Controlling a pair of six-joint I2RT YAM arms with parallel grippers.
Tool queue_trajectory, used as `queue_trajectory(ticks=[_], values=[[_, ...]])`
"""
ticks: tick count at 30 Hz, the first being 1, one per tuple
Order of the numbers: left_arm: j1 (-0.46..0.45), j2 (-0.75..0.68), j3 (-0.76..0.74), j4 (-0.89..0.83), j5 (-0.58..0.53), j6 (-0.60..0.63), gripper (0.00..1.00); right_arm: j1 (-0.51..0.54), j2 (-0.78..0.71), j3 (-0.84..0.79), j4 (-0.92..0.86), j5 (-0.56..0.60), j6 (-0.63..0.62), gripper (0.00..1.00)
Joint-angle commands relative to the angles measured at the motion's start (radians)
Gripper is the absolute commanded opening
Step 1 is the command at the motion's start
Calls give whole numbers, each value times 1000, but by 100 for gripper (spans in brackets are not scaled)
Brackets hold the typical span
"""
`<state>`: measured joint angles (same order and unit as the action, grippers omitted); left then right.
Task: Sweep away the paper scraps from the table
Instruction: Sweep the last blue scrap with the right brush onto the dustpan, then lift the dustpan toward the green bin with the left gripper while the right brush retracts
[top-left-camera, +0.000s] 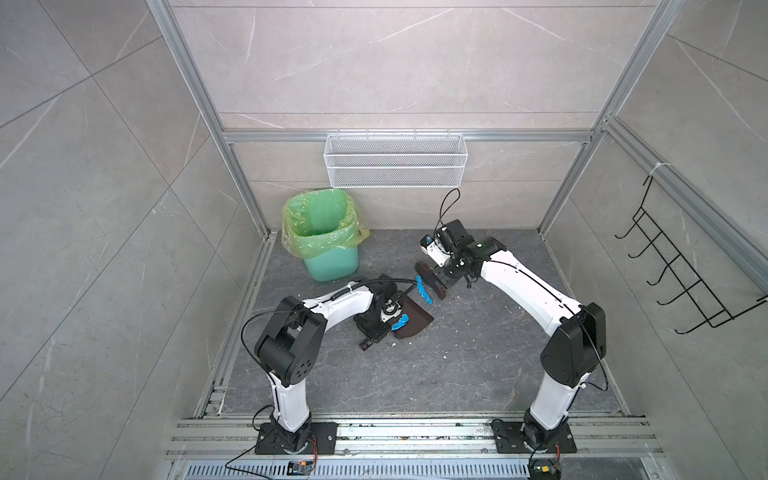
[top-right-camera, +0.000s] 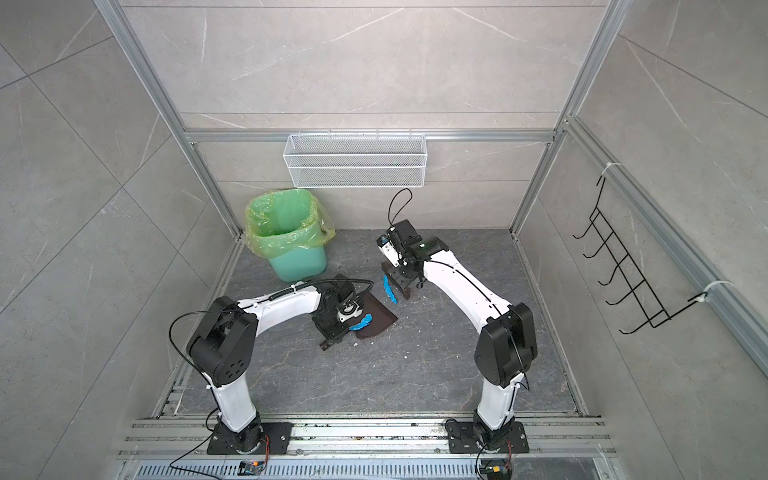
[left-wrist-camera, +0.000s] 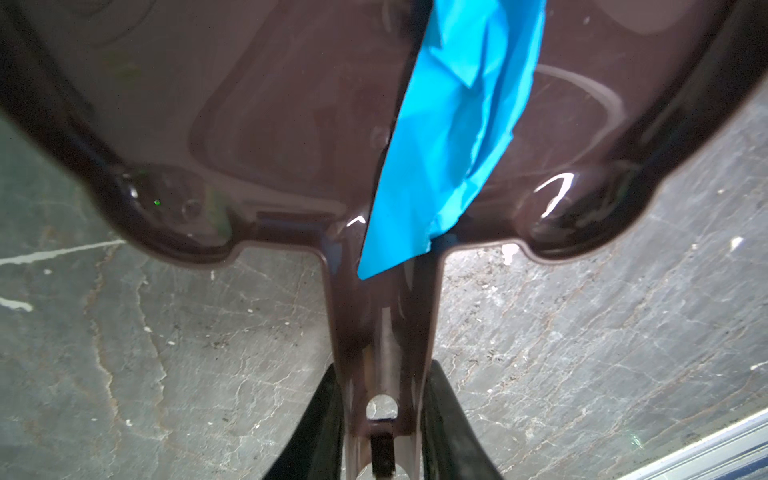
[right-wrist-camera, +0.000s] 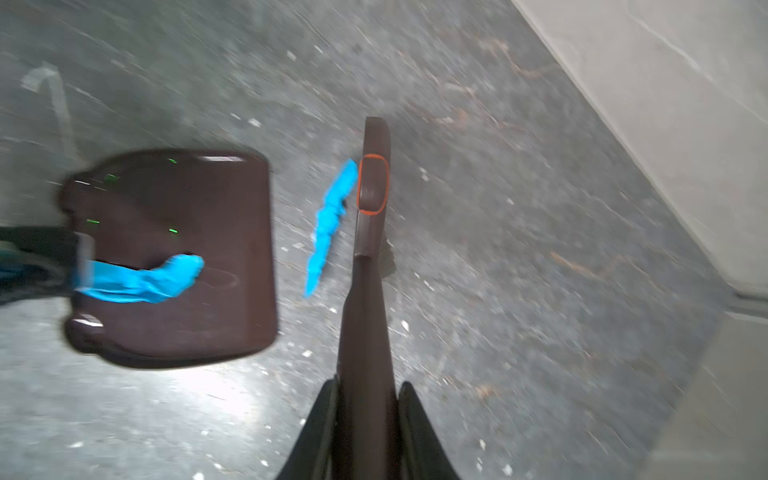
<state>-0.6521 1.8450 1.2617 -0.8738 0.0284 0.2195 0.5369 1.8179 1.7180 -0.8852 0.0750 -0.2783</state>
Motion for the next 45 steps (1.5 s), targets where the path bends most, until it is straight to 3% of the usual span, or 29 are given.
queue_trajectory(ticks=[1,12,31,38,45], values=[[-3,-1,26,-31,5,16,0,23,40,3,-49,-185,-4,0],[-4,13,38,-32,7,21,0,47,-58,-68,-69,-322,71,0],[-5,-75,22,-15,-29,6,0,-2,-267,-145,70,-42,173,0],[-4,-118,45,-26,-28,5,0,-107,-334,-218,140,12,245,0],[-4,-151,122,-106,-61,16,0,-130,-339,-263,158,4,262,0]])
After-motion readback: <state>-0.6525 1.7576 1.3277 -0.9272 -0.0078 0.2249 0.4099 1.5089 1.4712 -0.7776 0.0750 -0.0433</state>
